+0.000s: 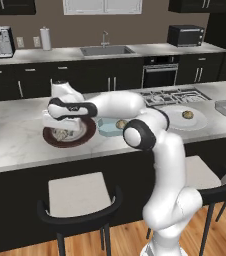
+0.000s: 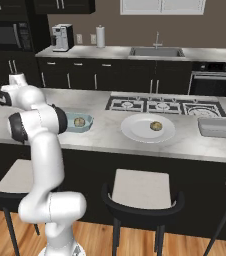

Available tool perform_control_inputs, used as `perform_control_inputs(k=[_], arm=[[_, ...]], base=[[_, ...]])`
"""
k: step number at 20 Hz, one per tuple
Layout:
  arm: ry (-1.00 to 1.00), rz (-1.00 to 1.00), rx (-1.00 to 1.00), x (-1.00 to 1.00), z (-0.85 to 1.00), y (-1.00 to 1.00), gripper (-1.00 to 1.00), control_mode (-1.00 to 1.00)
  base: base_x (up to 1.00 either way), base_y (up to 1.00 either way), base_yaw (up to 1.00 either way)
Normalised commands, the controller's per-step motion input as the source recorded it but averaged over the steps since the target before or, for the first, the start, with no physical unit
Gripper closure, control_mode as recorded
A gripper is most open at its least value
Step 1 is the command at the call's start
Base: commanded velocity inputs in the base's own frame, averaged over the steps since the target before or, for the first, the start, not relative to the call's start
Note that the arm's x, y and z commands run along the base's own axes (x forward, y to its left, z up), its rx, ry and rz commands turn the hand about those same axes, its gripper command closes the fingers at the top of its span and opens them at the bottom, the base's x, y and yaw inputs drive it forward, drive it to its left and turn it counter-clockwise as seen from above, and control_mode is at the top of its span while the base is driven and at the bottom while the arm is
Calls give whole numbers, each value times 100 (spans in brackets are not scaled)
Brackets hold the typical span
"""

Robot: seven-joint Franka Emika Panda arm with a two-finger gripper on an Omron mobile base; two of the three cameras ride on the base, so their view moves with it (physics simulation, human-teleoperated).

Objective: Place two dumplings into each of the tupperware containers and then place the containers in the fridge.

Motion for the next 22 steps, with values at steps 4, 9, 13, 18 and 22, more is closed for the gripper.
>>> perform_control_inputs(k=[4,9,13,18,22], arm=[[6,-15,-2,0,-28,13,100,-100],[1,-14,0,0,-7,6,100,-100],[-10,-6,3,-19,36,-36,100,-100],[-23,0,9,-39,62,-78,100,-100],[-30,0,13,-57,36,-100,100,-100]], base=[[0,0,0],[0,0,0],[0,0,0],[0,0,0],[0,0,0]])
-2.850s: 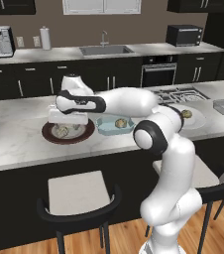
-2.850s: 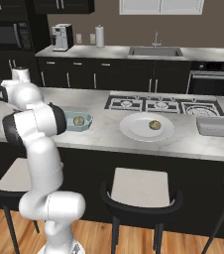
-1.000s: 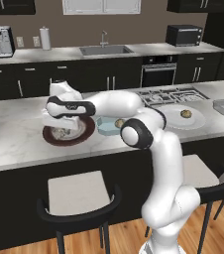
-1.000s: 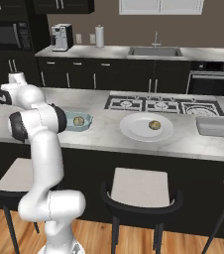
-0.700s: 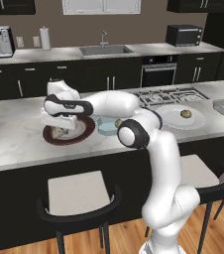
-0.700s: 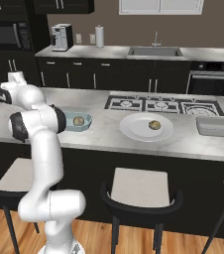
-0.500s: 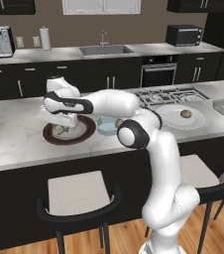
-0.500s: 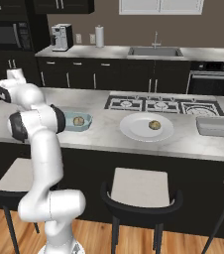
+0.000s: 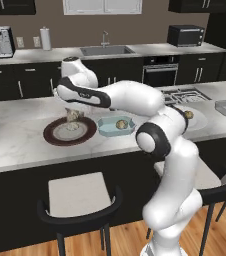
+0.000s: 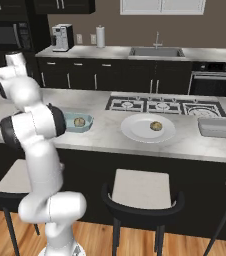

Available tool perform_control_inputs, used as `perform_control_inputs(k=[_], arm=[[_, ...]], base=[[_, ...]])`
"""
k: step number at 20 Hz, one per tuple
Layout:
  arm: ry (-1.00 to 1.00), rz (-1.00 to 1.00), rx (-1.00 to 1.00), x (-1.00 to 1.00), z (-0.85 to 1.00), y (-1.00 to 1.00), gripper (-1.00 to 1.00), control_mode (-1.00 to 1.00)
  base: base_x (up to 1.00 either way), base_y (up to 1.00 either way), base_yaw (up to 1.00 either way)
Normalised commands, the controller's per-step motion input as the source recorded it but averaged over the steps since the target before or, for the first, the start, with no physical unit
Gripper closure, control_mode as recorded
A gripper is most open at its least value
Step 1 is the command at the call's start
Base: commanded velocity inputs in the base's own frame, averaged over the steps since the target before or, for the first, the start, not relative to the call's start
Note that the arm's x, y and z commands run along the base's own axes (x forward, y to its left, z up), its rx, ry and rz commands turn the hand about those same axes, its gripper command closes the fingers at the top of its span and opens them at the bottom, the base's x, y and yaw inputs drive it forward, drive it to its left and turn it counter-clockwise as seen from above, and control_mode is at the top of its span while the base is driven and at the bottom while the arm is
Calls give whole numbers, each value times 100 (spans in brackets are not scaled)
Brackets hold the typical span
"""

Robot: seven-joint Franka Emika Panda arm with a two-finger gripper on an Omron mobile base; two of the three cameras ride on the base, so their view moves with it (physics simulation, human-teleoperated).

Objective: Place two dumplings into each of the tupperware containers and then place the containers in the fridge.

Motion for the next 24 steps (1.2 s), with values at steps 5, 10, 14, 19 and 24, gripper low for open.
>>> perform_control_inputs(k=[5,10,14,19,24], arm=[[-28,0,16,-61,10,-100,100,-100],[-2,-4,13,-22,16,-100,100,-100],[4,-7,16,2,6,-100,100,-100],[13,-7,16,31,9,-77,100,-100],[16,-21,1,51,0,-10,100,-100]], base=[[0,0,0],[0,0,0],[0,0,0],[0,0,0],[0,0,0]])
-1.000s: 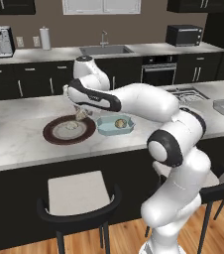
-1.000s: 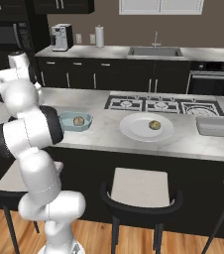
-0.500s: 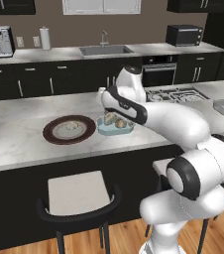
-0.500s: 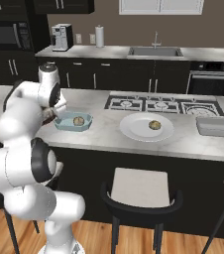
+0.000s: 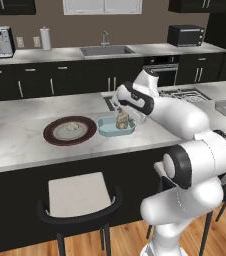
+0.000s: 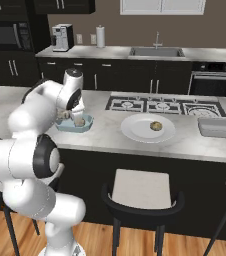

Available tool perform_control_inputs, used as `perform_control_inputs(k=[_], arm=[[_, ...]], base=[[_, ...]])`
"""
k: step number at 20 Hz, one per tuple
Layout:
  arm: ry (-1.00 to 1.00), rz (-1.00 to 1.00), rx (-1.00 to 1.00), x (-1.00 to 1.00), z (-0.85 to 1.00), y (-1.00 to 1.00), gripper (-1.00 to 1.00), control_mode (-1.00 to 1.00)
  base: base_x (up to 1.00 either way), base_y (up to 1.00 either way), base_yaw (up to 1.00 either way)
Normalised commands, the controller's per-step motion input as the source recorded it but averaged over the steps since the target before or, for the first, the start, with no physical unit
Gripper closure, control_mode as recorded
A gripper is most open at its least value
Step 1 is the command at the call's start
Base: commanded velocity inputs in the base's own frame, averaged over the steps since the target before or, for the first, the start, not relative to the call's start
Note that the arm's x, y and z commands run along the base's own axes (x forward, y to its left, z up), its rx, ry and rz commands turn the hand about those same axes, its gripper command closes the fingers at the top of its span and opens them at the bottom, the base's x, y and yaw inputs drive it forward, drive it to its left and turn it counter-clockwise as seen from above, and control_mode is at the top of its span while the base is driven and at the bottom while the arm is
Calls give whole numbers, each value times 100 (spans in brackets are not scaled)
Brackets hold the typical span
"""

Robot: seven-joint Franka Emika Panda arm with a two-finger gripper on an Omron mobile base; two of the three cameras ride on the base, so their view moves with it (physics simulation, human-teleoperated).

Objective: Place two dumplings into each of the tupperware containers and then place the containers in the fridge.

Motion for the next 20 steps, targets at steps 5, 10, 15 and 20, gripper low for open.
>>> perform_control_inputs(k=[5,10,15,20], arm=[[15,-16,-4,22,0,0,100,-100],[10,-11,-8,1,0,0,100,-100],[6,-6,-13,-5,-9,0,100,-100],[5,-4,-16,-9,-35,9,100,-100]], base=[[0,0,0],[0,0,0],[0,0,0],[0,0,0]])
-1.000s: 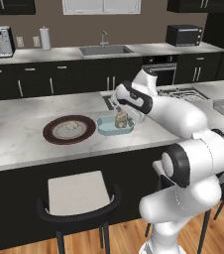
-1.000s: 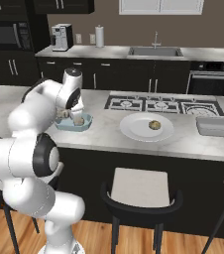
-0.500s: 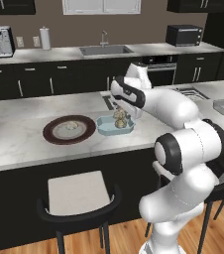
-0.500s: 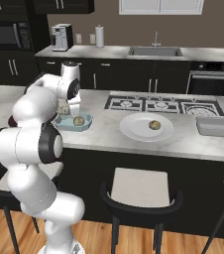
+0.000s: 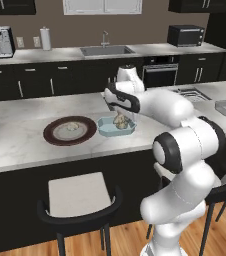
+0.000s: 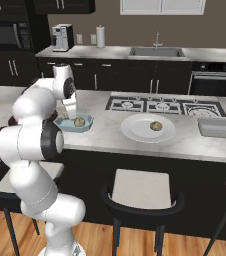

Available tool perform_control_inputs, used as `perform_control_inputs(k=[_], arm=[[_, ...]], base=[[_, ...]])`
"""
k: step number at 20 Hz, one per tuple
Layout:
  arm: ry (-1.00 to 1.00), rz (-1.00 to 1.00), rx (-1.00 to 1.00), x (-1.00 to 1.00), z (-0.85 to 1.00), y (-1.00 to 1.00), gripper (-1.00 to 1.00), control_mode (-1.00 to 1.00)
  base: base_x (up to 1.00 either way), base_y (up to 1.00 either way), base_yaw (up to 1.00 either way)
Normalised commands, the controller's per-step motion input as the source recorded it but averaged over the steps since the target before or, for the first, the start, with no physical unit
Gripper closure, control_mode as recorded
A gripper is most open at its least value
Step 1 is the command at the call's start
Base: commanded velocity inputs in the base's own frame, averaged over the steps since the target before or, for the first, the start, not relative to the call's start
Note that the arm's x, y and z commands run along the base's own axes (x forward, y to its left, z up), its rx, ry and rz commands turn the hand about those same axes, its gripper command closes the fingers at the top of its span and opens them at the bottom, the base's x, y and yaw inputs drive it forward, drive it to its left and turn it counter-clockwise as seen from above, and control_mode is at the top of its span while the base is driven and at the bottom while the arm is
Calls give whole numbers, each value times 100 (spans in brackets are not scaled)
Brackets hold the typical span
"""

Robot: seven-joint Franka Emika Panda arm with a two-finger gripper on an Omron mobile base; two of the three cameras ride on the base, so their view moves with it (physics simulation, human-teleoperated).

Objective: Place two dumplings into each of the tupperware containers and then place the containers in the fridge.

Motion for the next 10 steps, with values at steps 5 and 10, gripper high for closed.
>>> perform_control_inputs(k=[5,10], arm=[[0,-6,-12,0,-28,28,100,-100],[0,-13,-5,31,-6,18,100,-100]], base=[[0,0,0],[0,0,0]])
